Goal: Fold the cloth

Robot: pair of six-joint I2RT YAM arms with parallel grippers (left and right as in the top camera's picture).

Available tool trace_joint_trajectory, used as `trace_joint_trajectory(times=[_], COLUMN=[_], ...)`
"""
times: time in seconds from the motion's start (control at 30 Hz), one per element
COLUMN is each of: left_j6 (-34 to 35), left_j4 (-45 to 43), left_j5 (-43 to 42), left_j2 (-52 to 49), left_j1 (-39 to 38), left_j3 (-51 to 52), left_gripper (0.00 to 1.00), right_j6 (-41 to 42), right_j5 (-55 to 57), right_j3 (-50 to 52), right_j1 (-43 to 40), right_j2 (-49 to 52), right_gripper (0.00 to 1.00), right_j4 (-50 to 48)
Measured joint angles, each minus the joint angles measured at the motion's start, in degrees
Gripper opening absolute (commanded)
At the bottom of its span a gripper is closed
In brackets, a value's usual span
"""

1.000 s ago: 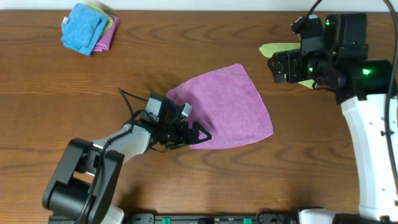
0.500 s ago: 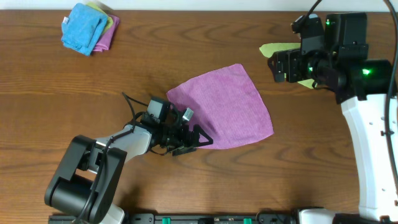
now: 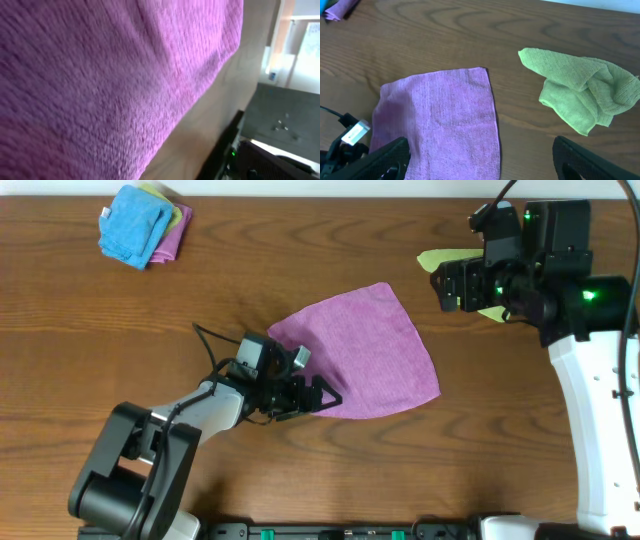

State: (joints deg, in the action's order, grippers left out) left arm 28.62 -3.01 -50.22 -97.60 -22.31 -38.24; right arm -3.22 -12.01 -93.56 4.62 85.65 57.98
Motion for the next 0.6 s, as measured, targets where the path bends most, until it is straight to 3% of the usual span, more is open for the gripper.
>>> trace_joint_trajectory(times=[0.6], left_j6=[2.8], left_j4=[-4.9], left_j5=[9.5], left_j2=[0.5], left_j1=[-3.2], left_j3=[-0.7], left_gripper=[0.95], right_j6=[0.0], right_j5=[0.0], right_j3=[0.0], right_j1=[0.0], right_j2=[0.0], right_gripper=[0.92], right_j4=[-0.4])
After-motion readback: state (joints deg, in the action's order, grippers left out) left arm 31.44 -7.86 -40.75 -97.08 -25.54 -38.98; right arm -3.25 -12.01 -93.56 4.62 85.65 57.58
